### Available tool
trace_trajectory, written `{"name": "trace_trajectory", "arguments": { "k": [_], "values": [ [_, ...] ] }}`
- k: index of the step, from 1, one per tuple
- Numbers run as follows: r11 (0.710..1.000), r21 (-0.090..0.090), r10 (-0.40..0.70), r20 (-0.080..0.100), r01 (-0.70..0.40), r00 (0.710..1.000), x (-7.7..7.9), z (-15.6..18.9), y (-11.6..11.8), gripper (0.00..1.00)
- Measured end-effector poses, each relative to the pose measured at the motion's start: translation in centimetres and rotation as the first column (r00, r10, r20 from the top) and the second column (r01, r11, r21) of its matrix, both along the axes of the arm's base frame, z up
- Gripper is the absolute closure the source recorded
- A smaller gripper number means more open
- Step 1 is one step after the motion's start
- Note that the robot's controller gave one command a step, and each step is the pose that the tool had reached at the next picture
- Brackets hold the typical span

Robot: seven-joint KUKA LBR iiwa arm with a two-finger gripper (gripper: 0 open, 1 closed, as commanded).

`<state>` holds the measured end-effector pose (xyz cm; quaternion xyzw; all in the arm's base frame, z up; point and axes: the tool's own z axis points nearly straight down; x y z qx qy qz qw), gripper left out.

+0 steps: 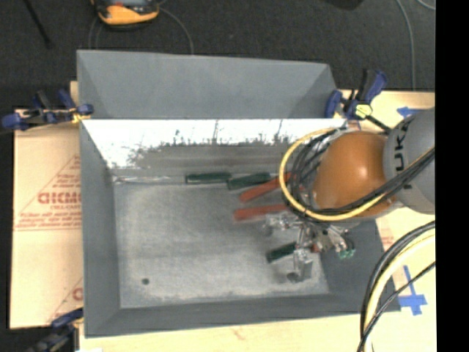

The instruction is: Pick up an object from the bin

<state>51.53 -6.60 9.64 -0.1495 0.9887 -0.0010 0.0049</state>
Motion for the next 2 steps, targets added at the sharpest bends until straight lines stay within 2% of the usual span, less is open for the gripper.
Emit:
{"name": "trace_trajectory", "arguments": {
  "k": [1, 2],
  "values": [
    [1.000, 0.001, -0.018, -0.004, 0.018, 1.000, 2.88, -2.51, 0.40, 1.00],
    [1.000, 0.001, -0.018, -0.004, 0.018, 1.000, 2.88, -2.51, 0.40, 1.00]
  ]
}}
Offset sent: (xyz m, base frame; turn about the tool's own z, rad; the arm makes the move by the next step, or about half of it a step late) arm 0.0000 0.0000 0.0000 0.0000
